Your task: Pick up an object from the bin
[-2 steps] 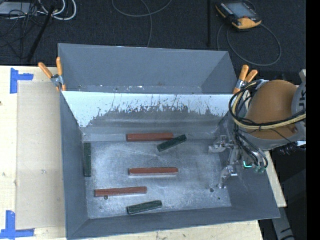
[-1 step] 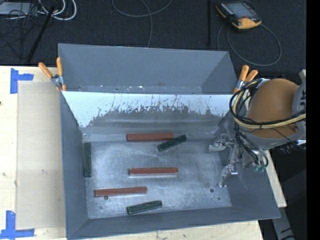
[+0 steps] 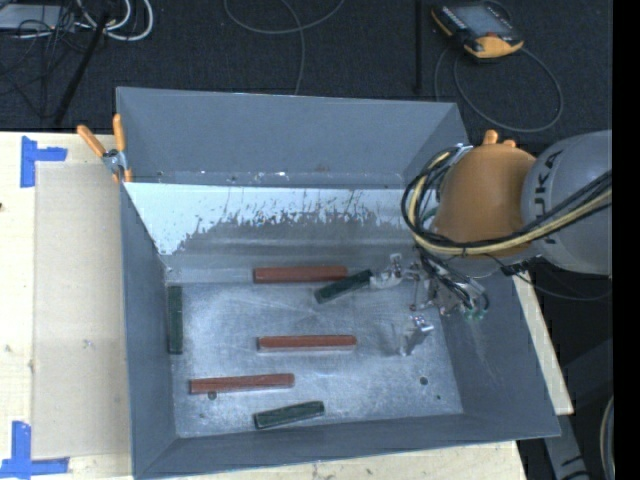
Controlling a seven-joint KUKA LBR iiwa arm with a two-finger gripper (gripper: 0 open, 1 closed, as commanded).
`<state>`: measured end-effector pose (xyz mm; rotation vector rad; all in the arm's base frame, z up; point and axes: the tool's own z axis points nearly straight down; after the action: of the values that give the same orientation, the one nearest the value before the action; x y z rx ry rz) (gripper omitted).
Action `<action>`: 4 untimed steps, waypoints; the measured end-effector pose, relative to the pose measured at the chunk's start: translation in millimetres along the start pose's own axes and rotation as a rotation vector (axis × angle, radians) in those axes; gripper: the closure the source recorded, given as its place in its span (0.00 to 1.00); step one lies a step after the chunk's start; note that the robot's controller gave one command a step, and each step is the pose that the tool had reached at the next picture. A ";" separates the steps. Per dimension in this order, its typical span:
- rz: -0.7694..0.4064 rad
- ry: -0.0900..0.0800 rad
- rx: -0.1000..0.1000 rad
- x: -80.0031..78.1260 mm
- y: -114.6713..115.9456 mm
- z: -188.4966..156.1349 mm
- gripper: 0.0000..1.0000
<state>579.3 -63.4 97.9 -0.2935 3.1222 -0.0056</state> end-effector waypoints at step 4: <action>0.017 -0.002 -0.007 1.7 118.4 22.6 1.00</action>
Offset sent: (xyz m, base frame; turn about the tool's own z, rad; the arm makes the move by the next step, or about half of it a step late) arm 0.0371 0.0774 0.0021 -0.0086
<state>555.6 52.6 74.9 -0.2669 3.1233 0.0056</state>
